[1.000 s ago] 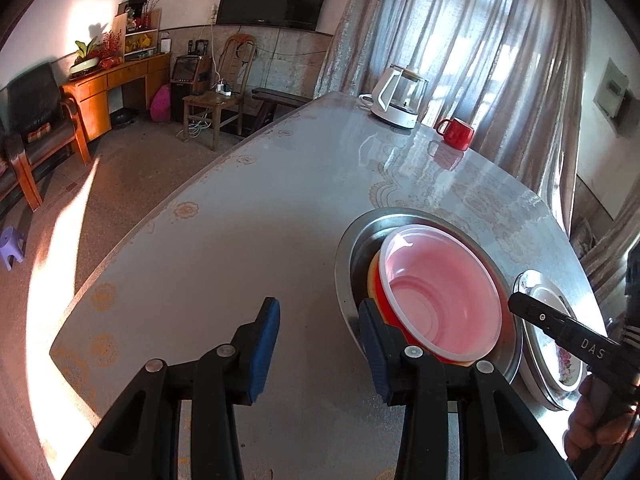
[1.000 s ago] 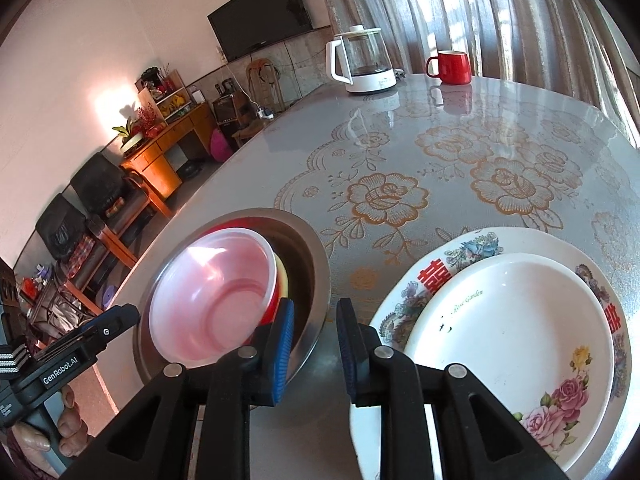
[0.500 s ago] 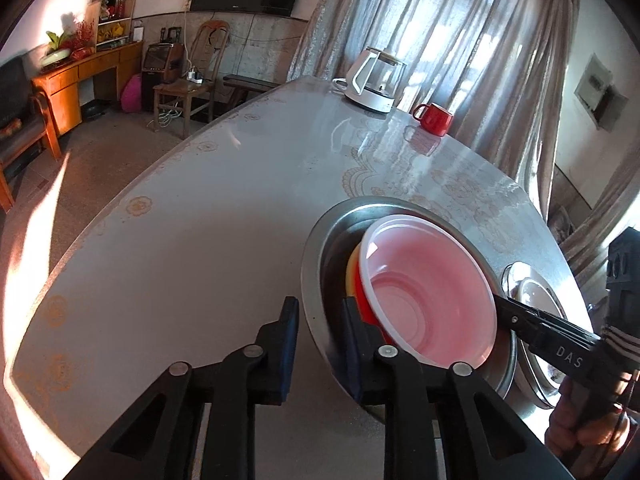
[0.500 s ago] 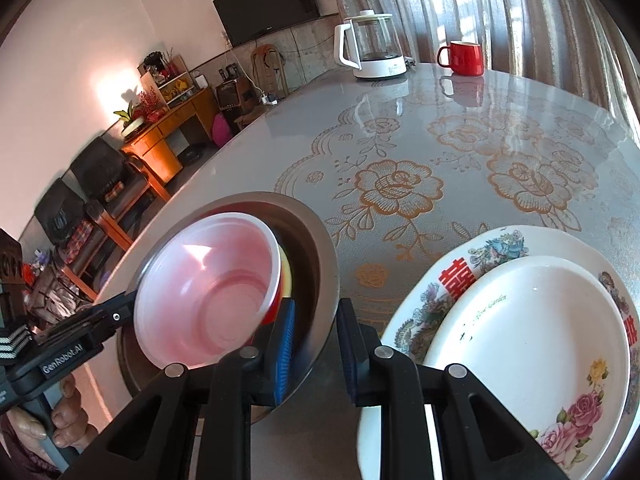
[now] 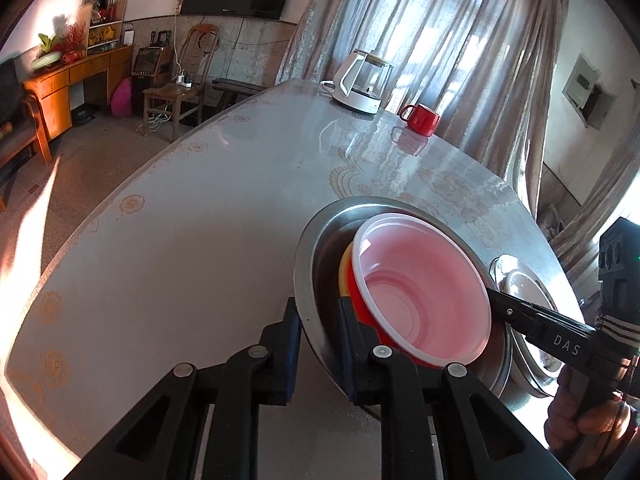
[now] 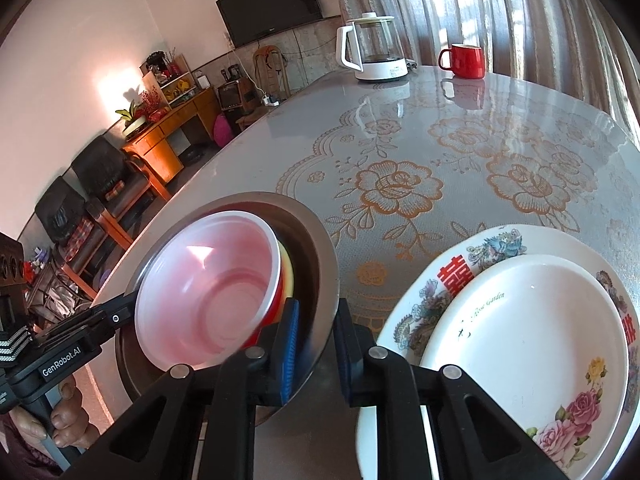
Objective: Organize plates and bowls
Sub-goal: 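Lift the steel bowl with nested bowls and carry it over the plate stack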
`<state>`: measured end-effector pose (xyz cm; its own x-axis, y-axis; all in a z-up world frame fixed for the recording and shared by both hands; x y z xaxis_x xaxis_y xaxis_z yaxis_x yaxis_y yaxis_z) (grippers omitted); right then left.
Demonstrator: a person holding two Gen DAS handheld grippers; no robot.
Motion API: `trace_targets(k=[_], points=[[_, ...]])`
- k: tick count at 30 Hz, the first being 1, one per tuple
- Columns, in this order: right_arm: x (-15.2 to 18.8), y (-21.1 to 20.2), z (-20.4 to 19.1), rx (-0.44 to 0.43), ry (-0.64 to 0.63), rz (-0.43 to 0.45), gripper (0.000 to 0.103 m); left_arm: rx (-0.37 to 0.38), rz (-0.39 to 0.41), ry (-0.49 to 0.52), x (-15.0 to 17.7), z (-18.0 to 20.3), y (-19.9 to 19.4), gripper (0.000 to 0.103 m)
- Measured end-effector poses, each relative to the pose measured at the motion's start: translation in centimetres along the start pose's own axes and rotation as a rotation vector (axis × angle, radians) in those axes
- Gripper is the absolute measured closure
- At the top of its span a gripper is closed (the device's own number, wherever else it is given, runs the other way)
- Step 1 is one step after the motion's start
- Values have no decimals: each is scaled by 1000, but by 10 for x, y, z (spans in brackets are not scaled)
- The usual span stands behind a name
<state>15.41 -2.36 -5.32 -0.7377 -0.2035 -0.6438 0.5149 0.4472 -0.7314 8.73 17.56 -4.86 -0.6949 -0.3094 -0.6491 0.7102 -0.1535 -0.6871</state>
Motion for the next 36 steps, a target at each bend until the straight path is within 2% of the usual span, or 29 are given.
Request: trace_targets(k=[8,16,28,36], points=[[-1,-20,0,-10,9,46,87,3,60,41,-3,22,-23,85],[-3,-59,22,11,55,121,86,70,92,106,-11,62,-36,85],[15,-119,80,134,165,202,86,195,39,224,-12,142,-19,84],[31,-132,120,192,261,198,86,220,-20,290,-3,178,-1,84]])
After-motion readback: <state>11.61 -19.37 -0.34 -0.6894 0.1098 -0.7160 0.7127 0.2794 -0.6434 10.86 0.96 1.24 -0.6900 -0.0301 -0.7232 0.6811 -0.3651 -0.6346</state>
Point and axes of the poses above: each gripper's, at about its wrist camera, not at the fingertips, and y roughly the way its jaws point, z to its right, x to its underside, the point moved 2 cm from there along y, roughly the way its jaws point, and after that the axes turned 1 degree about -y, right-handed, at the moved point
